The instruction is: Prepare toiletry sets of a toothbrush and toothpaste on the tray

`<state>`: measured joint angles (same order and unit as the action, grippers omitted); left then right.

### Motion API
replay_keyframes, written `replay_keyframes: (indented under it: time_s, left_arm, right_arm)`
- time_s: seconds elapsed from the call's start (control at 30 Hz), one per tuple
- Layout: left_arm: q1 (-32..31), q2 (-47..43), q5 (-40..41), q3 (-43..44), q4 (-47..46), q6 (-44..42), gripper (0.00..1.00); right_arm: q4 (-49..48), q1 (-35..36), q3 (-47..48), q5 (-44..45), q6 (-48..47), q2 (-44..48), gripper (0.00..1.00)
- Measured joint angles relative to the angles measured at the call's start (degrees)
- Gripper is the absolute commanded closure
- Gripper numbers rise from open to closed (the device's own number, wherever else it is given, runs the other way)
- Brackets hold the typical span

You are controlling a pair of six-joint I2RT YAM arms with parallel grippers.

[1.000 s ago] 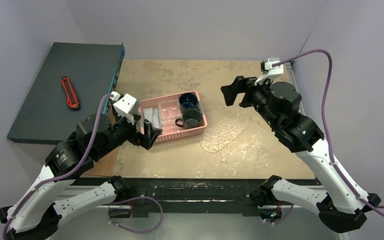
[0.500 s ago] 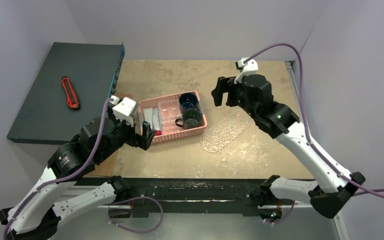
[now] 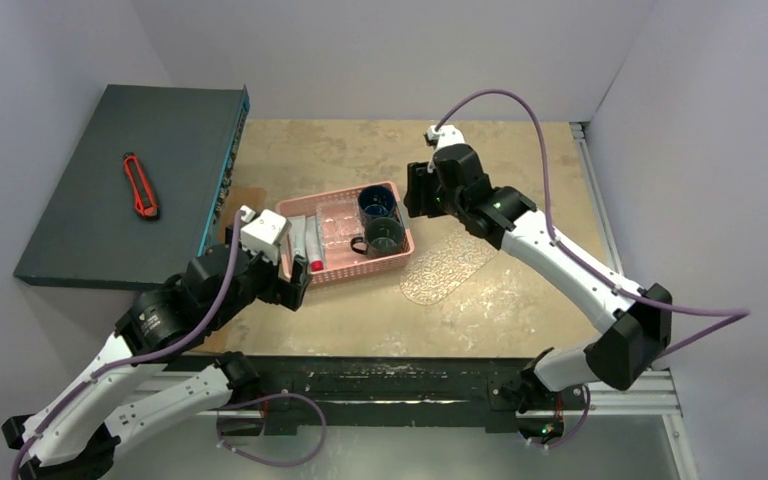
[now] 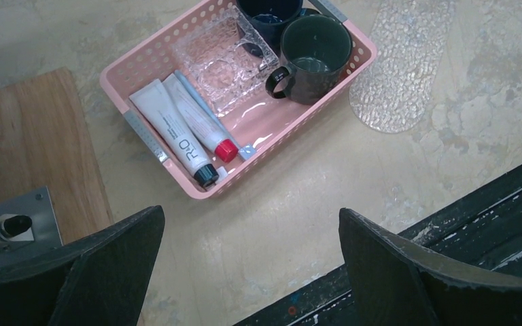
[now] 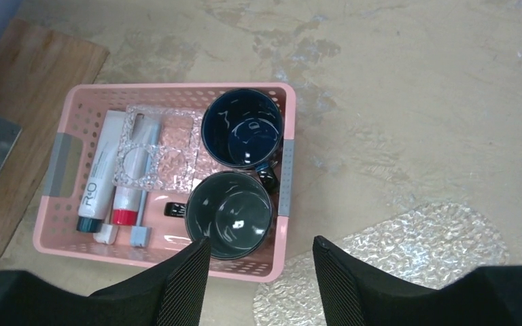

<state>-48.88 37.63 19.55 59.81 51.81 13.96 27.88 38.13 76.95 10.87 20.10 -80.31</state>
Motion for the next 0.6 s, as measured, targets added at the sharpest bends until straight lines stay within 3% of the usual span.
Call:
replay_keyframes:
  time_s: [0.27, 0.6]
  left_arm:
    - [0.0, -1.9, 1.0, -3.3, -0.7, 0.1, 0.0]
    - [0.0, -5.8, 4.2, -4.7, -1.2, 0.1, 0.0]
  right_arm:
    - [-0.6, -0.7, 1.6, -1.2, 1.0, -7.6, 0.51]
    - [-1.8, -2.6, 4.9, -3.0, 1.9, -16.1, 0.52]
